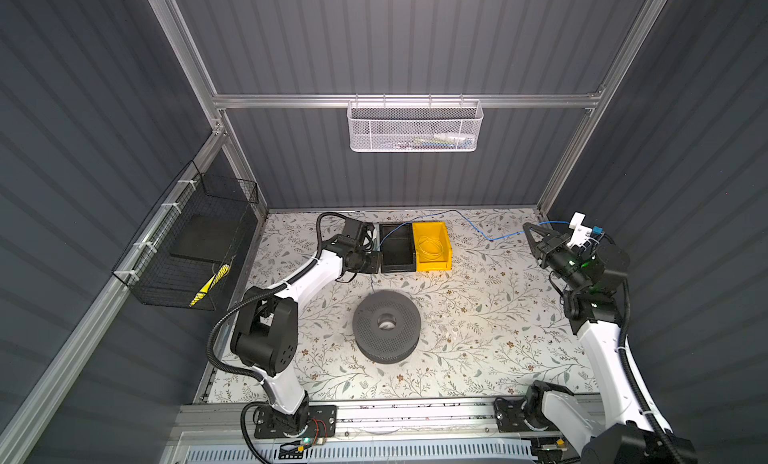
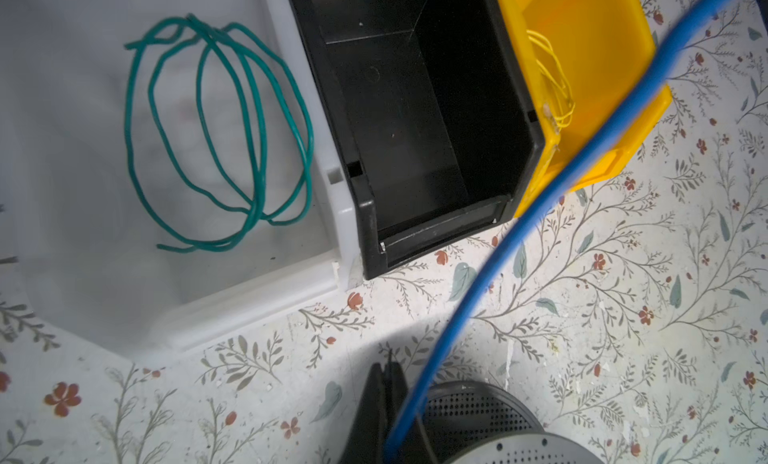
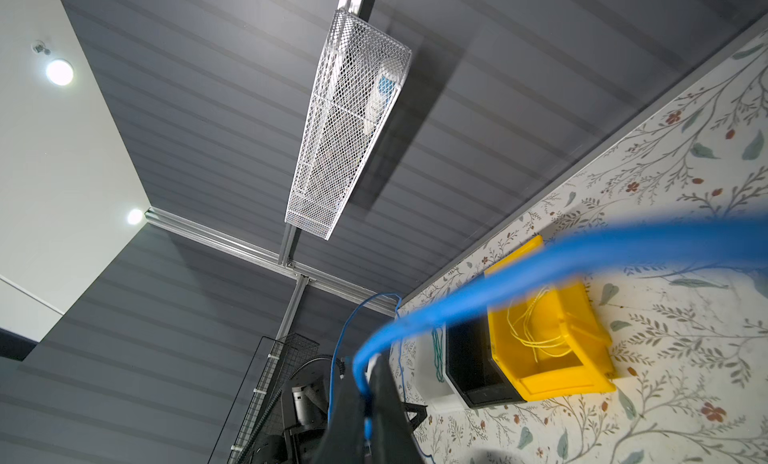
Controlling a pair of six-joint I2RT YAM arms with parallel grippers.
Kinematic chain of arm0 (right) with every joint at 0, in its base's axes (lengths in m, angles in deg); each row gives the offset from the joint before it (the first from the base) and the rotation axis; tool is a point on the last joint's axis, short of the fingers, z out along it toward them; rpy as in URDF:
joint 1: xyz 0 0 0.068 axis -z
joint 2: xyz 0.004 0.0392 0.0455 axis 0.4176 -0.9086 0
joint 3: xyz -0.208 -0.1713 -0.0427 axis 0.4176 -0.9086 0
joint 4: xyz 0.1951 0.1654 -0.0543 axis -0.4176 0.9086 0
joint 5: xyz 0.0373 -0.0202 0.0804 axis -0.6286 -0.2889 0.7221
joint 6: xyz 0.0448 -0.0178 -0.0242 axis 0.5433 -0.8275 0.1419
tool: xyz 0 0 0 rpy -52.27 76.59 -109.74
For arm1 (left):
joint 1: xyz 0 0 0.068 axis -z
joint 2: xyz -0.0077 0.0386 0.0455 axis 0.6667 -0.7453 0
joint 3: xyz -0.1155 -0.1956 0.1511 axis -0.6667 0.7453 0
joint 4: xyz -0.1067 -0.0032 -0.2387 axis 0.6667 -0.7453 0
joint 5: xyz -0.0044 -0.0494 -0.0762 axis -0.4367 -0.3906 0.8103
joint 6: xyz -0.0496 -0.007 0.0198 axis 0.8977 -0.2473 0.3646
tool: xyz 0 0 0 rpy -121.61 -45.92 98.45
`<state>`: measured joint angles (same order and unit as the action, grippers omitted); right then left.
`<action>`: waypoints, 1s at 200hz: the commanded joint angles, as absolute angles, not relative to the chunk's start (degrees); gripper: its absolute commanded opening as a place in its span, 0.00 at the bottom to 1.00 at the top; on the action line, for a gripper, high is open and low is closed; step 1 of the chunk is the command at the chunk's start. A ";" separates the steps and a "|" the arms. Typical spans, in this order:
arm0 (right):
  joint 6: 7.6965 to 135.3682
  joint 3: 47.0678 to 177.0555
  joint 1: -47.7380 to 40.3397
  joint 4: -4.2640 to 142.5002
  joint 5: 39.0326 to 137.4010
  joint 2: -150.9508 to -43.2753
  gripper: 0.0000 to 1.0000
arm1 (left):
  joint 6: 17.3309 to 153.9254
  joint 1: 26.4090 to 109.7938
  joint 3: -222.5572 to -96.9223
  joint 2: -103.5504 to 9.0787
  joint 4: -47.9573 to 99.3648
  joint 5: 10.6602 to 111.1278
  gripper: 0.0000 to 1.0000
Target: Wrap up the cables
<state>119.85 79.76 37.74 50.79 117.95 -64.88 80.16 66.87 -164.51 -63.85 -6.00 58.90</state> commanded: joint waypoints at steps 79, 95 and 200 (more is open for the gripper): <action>118.91 71.84 38.44 40.29 120.34 -71.91 0.06 | 77.59 66.86 -177.26 -62.33 -16.66 59.69 0.00; 114.49 71.84 38.58 46.32 120.38 -71.87 0.12 | 78.25 66.85 -181.41 -63.85 -22.47 63.86 0.00; 96.69 75.22 34.83 67.96 123.23 -75.85 0.71 | 87.87 67.86 -175.42 -59.07 -30.93 65.03 0.00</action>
